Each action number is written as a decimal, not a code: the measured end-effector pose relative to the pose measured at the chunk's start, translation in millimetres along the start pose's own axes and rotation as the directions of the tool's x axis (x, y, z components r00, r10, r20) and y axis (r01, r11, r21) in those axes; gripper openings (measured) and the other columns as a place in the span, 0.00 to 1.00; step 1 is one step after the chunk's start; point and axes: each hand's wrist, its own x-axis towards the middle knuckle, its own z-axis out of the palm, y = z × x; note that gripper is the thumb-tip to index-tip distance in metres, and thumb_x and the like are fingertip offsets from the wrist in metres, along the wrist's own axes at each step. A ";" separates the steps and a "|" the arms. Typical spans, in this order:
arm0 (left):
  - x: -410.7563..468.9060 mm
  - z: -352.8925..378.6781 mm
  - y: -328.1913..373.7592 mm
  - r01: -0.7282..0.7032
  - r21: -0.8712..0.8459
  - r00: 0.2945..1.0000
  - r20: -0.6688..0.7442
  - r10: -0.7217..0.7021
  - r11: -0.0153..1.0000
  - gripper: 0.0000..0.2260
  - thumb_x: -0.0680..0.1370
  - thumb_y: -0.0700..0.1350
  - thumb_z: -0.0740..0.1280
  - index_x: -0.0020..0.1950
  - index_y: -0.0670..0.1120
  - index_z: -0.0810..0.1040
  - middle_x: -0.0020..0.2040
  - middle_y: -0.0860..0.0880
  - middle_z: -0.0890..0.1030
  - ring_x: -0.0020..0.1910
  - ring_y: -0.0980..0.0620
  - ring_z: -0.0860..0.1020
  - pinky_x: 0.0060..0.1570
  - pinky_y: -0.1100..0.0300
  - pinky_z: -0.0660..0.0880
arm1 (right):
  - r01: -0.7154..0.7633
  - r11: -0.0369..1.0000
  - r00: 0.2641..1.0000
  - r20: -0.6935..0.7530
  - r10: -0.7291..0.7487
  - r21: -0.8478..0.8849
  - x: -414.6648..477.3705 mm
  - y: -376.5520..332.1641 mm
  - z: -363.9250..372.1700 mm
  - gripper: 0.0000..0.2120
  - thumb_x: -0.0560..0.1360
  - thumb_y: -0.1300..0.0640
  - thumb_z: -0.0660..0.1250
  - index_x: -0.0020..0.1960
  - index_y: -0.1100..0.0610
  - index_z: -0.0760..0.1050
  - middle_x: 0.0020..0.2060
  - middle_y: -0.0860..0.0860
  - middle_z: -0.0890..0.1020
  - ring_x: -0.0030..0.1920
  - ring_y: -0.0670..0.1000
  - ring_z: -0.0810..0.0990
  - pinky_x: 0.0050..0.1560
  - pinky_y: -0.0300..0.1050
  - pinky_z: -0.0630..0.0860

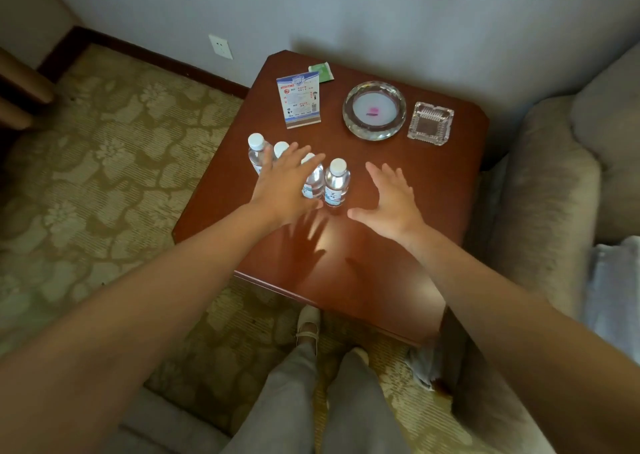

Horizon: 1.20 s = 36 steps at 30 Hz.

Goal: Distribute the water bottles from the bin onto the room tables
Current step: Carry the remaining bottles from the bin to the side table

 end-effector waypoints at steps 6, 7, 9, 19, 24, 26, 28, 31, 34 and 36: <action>-60.6 -21.3 43.2 0.033 -0.078 0.998 0.053 -0.029 0.996 0.42 0.75 0.57 0.70 0.80 0.56 0.48 0.81 0.48 0.42 0.80 0.48 0.40 0.75 0.40 0.39 | 0.025 0.959 0.999 -0.016 -0.030 -0.282 -66.2 -2.1 -31.3 0.48 0.72 0.35 0.69 0.81 0.43 0.44 0.81 0.52 0.40 0.78 0.58 0.32 0.74 0.67 0.34; -67.5 -24.4 49.6 0.051 -0.076 0.996 0.074 -0.045 0.996 0.43 0.75 0.58 0.70 0.80 0.57 0.46 0.81 0.48 0.39 0.79 0.48 0.38 0.75 0.40 0.38 | 0.024 0.950 0.999 -0.021 -0.032 -0.311 -75.9 -1.7 -34.0 0.47 0.72 0.33 0.67 0.81 0.43 0.44 0.81 0.53 0.39 0.78 0.58 0.31 0.74 0.68 0.33; -81.6 -34.7 63.5 0.071 -0.056 0.993 0.099 -0.065 0.996 0.44 0.75 0.61 0.69 0.80 0.58 0.42 0.80 0.49 0.35 0.78 0.48 0.34 0.74 0.38 0.37 | 0.006 0.937 0.998 -0.053 -0.026 -0.350 -98.3 -1.6 -42.1 0.47 0.72 0.30 0.63 0.81 0.43 0.43 0.80 0.53 0.38 0.78 0.59 0.30 0.74 0.70 0.33; -101.7 -70.8 127.7 -0.073 0.046 0.993 0.099 0.068 0.996 0.44 0.73 0.71 0.60 0.78 0.61 0.36 0.78 0.49 0.30 0.77 0.44 0.31 0.72 0.36 0.37 | -0.210 0.954 0.948 -0.283 0.145 -0.215 -185.5 13.9 -90.5 0.49 0.71 0.25 0.59 0.80 0.42 0.37 0.80 0.54 0.36 0.77 0.61 0.29 0.71 0.70 0.31; -83.0 -82.1 162.6 -0.274 0.162 0.958 0.132 0.255 0.948 0.42 0.74 0.73 0.55 0.77 0.61 0.34 0.79 0.50 0.31 0.77 0.42 0.32 0.72 0.34 0.37 | -0.381 0.909 0.884 -0.354 0.305 -0.169 -225.2 36.8 -101.0 0.49 0.70 0.23 0.56 0.79 0.41 0.34 0.79 0.54 0.32 0.76 0.63 0.26 0.71 0.72 0.31; -72.4 -82.9 177.2 -0.372 0.174 0.924 0.160 0.347 0.912 0.41 0.74 0.73 0.55 0.77 0.62 0.34 0.79 0.50 0.32 0.77 0.42 0.32 0.72 0.34 0.37 | -0.465 0.875 0.838 -0.385 0.386 -0.137 -240.4 46.3 -98.0 0.50 0.69 0.22 0.55 0.79 0.40 0.33 0.78 0.55 0.31 0.75 0.63 0.25 0.70 0.73 0.30; -63.1 -83.8 190.7 -0.472 0.195 0.877 0.204 0.435 0.860 0.41 0.74 0.73 0.55 0.77 0.62 0.34 0.79 0.50 0.32 0.77 0.42 0.32 0.72 0.33 0.37 | -0.547 0.832 0.780 -0.414 0.469 -0.088 -256.6 51.9 -92.1 0.50 0.68 0.20 0.54 0.79 0.40 0.33 0.79 0.55 0.32 0.75 0.63 0.25 0.69 0.73 0.30; -54.1 -86.9 212.2 -0.614 0.213 0.784 0.278 0.555 0.760 0.41 0.74 0.73 0.54 0.77 0.62 0.33 0.79 0.50 0.31 0.77 0.41 0.31 0.72 0.33 0.37 | -0.655 0.755 0.667 -0.446 0.597 0.031 -283.0 51.4 -80.5 0.54 0.61 0.17 0.46 0.79 0.40 0.35 0.78 0.54 0.31 0.74 0.61 0.24 0.66 0.72 0.25; -53.9 -88.7 234.7 -0.739 0.217 0.671 0.326 0.666 0.638 0.40 0.75 0.73 0.53 0.77 0.62 0.32 0.79 0.49 0.32 0.77 0.40 0.32 0.73 0.33 0.38 | -0.725 0.672 0.553 -0.455 0.698 0.150 -311.5 43.4 -65.9 0.51 0.65 0.19 0.51 0.80 0.40 0.37 0.78 0.53 0.30 0.74 0.61 0.22 0.65 0.71 0.24; -60.1 -85.0 249.9 -0.807 0.211 0.588 0.361 0.723 0.551 0.40 0.75 0.73 0.52 0.77 0.62 0.32 0.79 0.49 0.32 0.77 0.40 0.32 0.72 0.33 0.39 | -0.759 0.605 0.471 -0.439 0.765 0.241 -334.1 35.4 -53.0 0.49 0.69 0.22 0.56 0.79 0.40 0.36 0.77 0.52 0.29 0.73 0.61 0.21 0.67 0.72 0.26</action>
